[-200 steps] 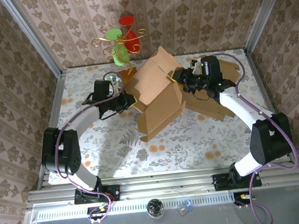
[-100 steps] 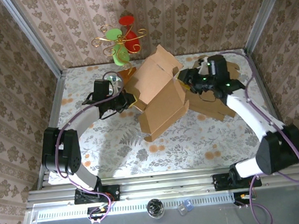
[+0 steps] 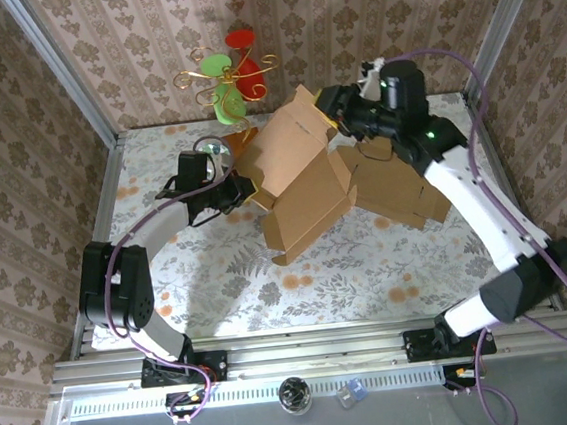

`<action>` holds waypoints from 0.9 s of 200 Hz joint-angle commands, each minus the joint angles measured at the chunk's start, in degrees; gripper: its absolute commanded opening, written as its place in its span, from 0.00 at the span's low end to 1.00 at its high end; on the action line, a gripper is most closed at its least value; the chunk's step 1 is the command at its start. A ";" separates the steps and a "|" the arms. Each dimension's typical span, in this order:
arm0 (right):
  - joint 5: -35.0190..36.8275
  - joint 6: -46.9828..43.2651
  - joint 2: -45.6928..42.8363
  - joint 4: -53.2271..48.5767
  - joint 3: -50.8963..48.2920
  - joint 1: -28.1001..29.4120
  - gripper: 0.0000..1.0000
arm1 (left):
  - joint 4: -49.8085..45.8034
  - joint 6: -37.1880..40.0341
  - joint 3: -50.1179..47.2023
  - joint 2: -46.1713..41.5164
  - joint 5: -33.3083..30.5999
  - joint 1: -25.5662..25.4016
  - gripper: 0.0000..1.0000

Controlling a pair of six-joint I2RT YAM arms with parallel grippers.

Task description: Fold the paper box

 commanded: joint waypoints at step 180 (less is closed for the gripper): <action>-0.10 -3.87 15.24 -10.92 12.37 2.80 0.27 | -1.17 1.27 0.20 -2.70 -2.73 -2.68 0.00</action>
